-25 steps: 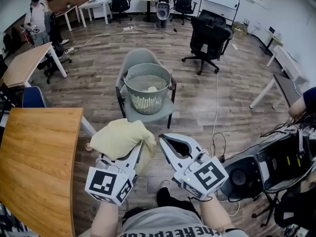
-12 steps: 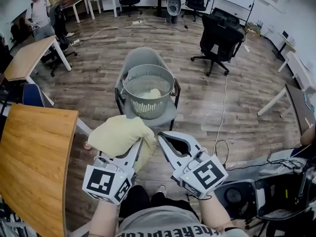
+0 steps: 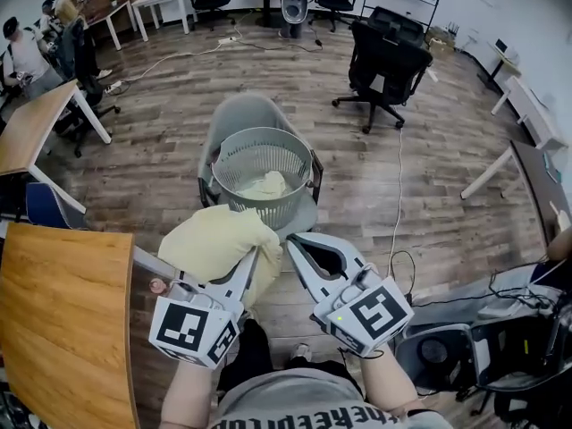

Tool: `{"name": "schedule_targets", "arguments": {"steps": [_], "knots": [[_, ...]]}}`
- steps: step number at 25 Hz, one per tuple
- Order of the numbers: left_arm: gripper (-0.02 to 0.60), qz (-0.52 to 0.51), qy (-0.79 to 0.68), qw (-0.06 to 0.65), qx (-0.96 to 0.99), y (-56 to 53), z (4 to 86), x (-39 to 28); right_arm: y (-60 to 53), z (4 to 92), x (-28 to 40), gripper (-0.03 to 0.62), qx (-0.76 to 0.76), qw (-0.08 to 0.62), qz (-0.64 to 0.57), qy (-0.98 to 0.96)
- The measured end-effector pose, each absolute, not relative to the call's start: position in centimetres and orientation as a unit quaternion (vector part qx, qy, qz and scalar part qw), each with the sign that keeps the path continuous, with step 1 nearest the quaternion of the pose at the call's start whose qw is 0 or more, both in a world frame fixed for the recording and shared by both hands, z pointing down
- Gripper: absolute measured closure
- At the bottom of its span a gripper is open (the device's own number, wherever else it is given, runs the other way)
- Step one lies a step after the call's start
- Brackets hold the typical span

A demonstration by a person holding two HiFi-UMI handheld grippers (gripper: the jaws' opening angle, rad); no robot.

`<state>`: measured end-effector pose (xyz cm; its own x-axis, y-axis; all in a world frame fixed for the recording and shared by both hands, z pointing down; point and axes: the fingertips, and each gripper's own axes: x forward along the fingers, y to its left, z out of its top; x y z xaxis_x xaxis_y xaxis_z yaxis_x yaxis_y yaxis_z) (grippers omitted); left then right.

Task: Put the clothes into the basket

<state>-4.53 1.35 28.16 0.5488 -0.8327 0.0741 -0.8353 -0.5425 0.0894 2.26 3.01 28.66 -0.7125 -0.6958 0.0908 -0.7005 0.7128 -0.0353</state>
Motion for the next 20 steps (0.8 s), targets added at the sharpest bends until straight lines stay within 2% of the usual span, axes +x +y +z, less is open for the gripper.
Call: {"name": "schedule_targets", "arguments": {"steps": [20], "knots": [[0.399, 0.031, -0.381, 0.06, 0.922, -10.5, 28.8, -9.0, -7.4, 29.2, -2.7, 0.585, 0.472, 0.034, 0.05, -0.88]]}}
